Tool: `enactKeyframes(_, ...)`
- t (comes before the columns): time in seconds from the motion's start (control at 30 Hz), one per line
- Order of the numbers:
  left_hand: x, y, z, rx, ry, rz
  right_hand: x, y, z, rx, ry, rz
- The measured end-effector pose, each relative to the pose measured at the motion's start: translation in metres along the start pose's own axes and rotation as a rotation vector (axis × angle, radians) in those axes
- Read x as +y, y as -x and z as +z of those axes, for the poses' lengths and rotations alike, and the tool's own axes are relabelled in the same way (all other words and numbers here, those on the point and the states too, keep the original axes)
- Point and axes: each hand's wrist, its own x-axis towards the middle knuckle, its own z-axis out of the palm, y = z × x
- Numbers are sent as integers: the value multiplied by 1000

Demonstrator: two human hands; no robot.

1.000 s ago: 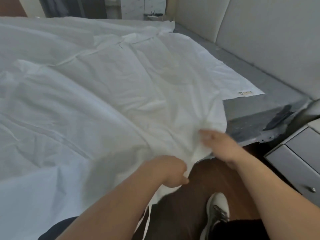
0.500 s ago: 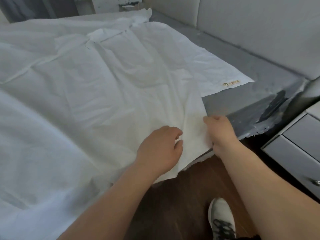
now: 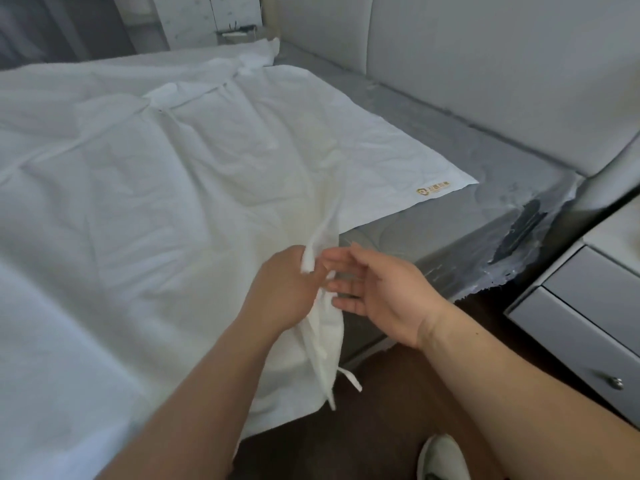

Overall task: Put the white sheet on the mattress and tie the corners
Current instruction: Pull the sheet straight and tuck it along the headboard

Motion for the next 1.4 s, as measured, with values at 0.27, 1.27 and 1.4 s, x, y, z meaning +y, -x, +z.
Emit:
enactKeyframes(0.27,-14,17,-47,419,124,-165,-2,-23,15,100,-197,60)
enactKeyframes(1.27,-24,35,-47,-37,-175,120,-36,-31,-42,727,-435,-270)
enactKeyframes(1.4,9,36,4,-193,-223,265,-53,6,-83,865,-450,-434)
